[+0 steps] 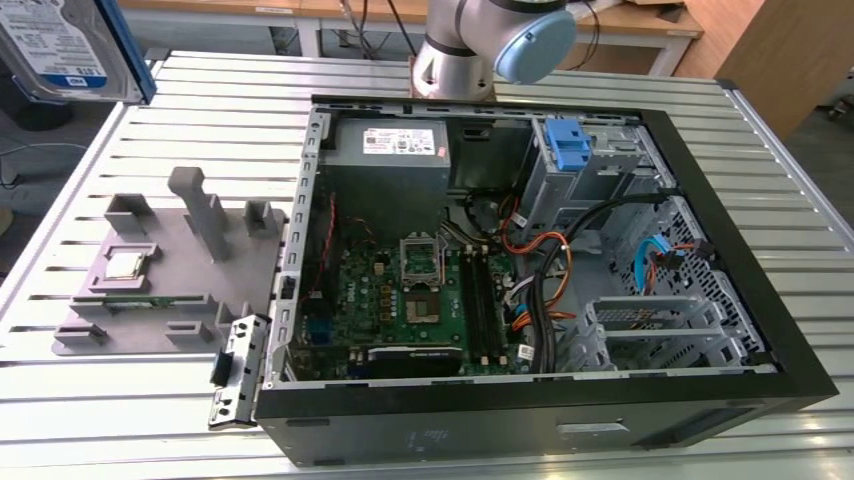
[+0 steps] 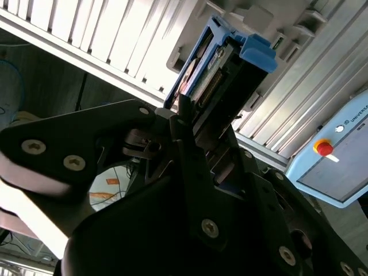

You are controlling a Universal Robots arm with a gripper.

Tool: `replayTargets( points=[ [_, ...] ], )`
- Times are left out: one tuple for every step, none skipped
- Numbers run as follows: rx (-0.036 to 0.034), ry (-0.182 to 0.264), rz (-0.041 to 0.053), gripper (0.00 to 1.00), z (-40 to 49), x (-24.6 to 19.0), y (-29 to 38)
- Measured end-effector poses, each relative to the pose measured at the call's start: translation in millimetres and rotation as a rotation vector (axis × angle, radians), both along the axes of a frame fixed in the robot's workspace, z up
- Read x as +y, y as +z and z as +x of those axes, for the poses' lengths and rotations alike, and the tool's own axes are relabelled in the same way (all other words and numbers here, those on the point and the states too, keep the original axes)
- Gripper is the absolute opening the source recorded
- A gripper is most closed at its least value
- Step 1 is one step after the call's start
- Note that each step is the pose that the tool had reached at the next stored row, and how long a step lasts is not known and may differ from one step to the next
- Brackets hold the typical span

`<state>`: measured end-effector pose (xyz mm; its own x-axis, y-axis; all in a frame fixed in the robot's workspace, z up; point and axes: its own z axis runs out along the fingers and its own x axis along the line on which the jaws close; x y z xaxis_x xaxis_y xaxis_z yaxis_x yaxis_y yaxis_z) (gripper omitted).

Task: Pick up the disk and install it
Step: 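Pick up the disk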

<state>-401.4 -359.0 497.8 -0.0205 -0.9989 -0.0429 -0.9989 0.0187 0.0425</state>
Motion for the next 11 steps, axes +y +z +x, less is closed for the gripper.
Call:
replayTargets(
  points=[
    [0.0001, 0.0, -0.0001, 0.35, 0.0, 0.0, 3.3],
    [0.0002, 0.0, -0.0001, 0.35, 0.0, 0.0, 6.2],
    [0.0001, 0.0, -0.0001, 0.35, 0.0, 0.0, 8.3],
    [0.0, 0.0, 0.0, 0.35, 0.0, 0.0, 9.3],
    [0.0, 0.0, 0.0, 0.35, 0.0, 0.0, 9.5],
    [-0.0002, 0.0, 0.0001, 0.35, 0.0, 0.0, 9.5],
    [-0.0002, 0.0, 0.0001, 0.35, 0.0, 0.0, 9.5],
    [-0.0001, 0.0, 0.0001, 0.35, 0.0, 0.0, 9.7],
    [0.0, 0.0, 0.0, 0.35, 0.0, 0.0, 9.8],
    [-0.0001, 0.0, 0.0001, 0.35, 0.1, 0.0, 9.7],
    [-0.0001, 0.0, 0.0001, 0.35, 0.6, -0.1, 9.7]
  ],
)
